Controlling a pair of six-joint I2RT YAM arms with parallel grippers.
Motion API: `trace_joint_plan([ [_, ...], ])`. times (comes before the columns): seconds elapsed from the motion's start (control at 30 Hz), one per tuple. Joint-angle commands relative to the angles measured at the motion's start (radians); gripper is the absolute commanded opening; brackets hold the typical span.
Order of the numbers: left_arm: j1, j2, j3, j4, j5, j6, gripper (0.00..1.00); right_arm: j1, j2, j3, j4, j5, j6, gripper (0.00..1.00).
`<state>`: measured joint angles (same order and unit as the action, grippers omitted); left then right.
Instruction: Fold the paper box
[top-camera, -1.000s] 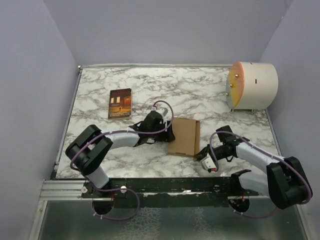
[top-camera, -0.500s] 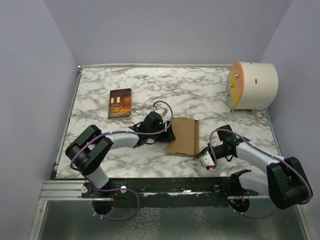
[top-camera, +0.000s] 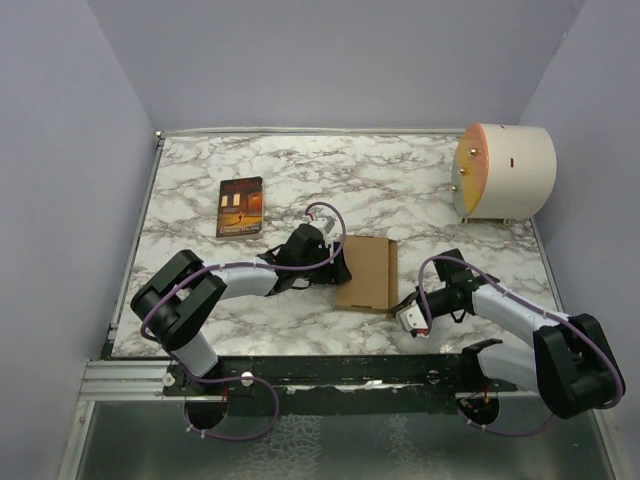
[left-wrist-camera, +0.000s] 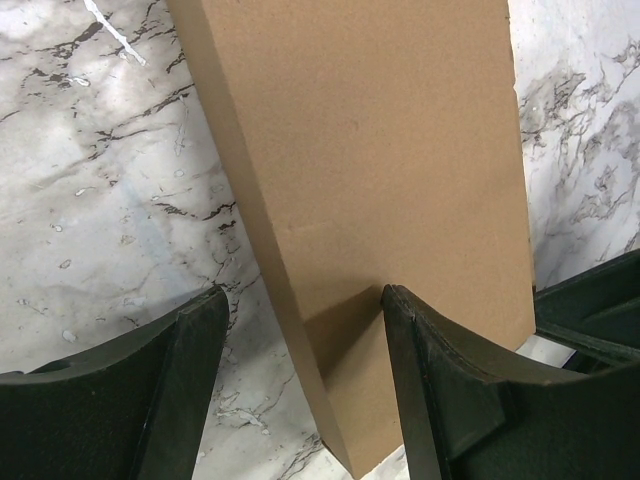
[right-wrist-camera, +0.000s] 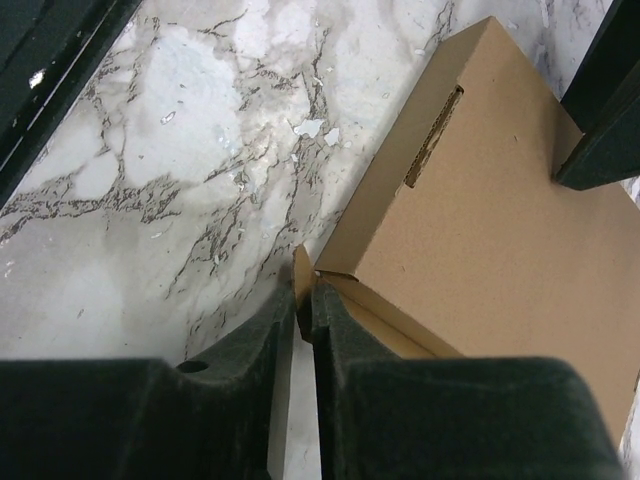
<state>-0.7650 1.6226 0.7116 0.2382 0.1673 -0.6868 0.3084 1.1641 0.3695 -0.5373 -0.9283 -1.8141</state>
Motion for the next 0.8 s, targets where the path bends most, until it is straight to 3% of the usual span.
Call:
trace_joint_plan([
  [0.0,0.0,0.004,-0.019,-0.008,0.021,-0.011,0.66,0.006,-0.008,0.023,-0.017,0.005,0.013,0.16],
  [0.4,0.0,0.001,-0.032,-0.007,0.02,-0.02,0.65,0.006,-0.022,0.04,0.033,0.024,0.13,0.06],
  [0.77,0.0,-0.019,-0.075,-0.002,0.0,-0.034,0.62,0.006,-0.03,0.044,0.062,0.061,0.231,0.06],
])
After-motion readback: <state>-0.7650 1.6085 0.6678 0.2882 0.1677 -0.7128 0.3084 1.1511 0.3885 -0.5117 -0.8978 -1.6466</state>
